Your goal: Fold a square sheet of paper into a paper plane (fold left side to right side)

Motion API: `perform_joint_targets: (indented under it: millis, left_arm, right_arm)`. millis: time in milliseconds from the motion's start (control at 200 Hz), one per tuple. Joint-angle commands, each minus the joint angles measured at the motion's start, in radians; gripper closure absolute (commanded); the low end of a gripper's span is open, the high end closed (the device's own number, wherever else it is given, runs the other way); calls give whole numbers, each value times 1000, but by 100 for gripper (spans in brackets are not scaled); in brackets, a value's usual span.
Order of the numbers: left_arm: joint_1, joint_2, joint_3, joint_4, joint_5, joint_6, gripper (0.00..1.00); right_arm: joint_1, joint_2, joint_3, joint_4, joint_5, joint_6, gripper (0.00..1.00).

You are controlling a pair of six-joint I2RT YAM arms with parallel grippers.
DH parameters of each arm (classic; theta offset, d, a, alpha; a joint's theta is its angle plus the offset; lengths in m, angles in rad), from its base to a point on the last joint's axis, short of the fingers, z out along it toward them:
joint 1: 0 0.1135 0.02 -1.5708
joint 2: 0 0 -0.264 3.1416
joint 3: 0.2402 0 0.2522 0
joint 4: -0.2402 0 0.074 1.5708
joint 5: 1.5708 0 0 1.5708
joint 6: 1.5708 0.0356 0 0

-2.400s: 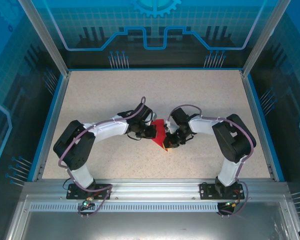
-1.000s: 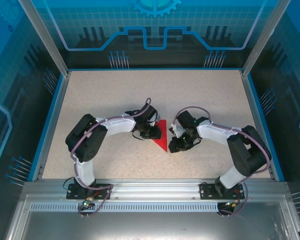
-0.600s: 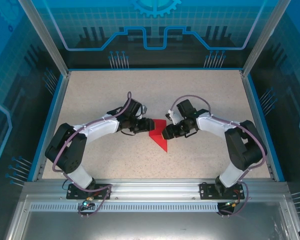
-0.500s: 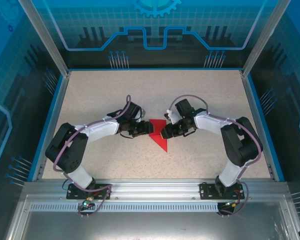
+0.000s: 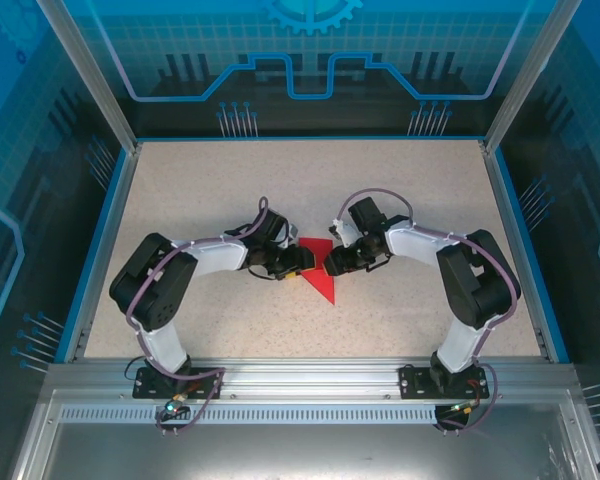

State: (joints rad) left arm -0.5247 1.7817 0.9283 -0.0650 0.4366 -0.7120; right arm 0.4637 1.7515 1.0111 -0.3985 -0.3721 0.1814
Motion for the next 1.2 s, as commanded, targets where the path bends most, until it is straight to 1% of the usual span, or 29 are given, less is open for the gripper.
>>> perform_joint_targets:
  millis: [0,50,75,185,285,390,435,560,715,960,1195]
  left_arm:
    - [-1,9,4,32,41,-22,49]
    - [-3,4,3,34,43,-23,51]
    - [-2,4,4,33,44,-24,52]
    - [-2,-6,6,37,52,-37,59]
    - [-2,-19,8,40,54,-54,62]
    - [-2,-31,11,36,53,-69,63]
    - [-1,-36,13,33,55,-77,64]
    - [-2,-35,32,10,53,-89,71]
    - [-2,-31,51,-2,60,-96,75]
    - [-2,-38,63,-10,66,-106,75]
    - [-2,-39,71,-15,70,-109,74]
  right_arm:
    - [-6,-82,-32,-1,44,-11,52]
    - [1,-124,-51,3,76,-12,51]
    - [11,-146,-60,2,114,-14,51]
    - [95,-258,-114,21,253,-40,45]
    - [153,-336,-178,59,262,-39,45]
    - [229,-371,-228,106,289,-39,45]
    - [257,-367,-242,129,306,-34,46]
    - [306,-317,-249,179,339,-22,46]
    - [345,-241,-224,206,390,-42,49]
    - [353,-170,-193,221,421,-59,53]
    - [354,-144,-186,217,462,-56,58]
